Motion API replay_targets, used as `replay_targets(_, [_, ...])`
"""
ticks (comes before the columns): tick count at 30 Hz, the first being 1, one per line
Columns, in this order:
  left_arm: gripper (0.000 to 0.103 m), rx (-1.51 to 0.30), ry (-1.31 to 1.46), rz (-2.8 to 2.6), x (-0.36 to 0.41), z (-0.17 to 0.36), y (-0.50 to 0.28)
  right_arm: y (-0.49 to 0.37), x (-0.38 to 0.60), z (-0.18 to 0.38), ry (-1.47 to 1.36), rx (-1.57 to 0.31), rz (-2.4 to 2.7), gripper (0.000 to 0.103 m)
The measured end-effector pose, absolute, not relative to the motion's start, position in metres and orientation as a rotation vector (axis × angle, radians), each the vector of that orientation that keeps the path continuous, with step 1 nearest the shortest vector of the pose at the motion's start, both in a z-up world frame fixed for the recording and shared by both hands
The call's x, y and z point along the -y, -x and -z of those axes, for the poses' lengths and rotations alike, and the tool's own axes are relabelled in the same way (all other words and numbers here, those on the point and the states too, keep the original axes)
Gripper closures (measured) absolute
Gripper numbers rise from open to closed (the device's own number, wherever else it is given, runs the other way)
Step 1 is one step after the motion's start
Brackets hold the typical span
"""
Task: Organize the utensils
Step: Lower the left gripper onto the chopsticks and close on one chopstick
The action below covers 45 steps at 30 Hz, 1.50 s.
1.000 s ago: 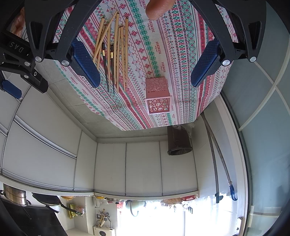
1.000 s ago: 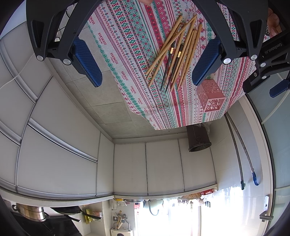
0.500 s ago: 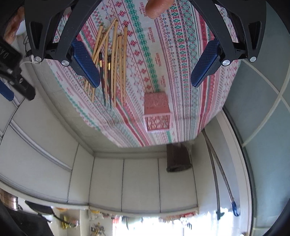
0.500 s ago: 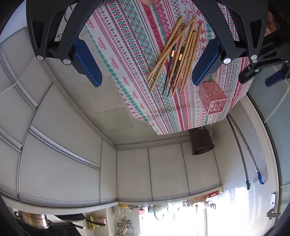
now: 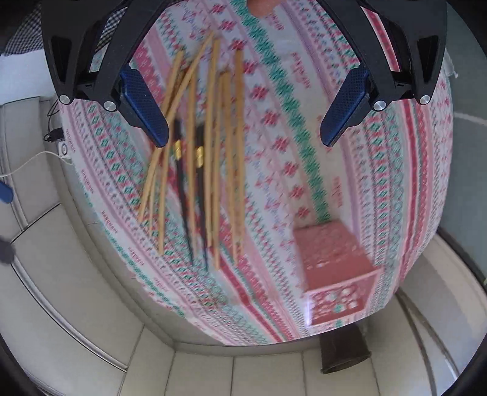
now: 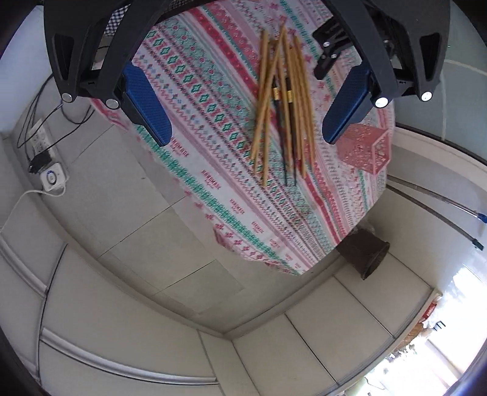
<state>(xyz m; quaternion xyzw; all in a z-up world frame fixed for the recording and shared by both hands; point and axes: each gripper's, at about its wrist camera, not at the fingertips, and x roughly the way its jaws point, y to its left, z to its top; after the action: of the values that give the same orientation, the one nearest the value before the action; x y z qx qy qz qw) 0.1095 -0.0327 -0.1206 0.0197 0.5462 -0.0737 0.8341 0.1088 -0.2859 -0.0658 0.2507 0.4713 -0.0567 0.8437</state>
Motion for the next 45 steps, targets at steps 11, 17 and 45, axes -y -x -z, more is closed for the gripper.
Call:
replay_targets(11, [0.039,-1.239,-0.052,0.263,0.094,0.138,-0.223,-0.123,0.34,0.076,-0.688,-1.017,0.138,0.007])
replay_targets(17, [0.065,-1.288,-0.102,0.37,0.14,0.158,-0.254,-0.129,0.351,0.076,-0.748,-1.026,0.126,0.007])
replay_targets(45, [0.096,-0.979,0.046,0.449,0.056,0.064,-0.172,-0.176,0.291,0.167,-0.699,-1.303,0.107,0.039])
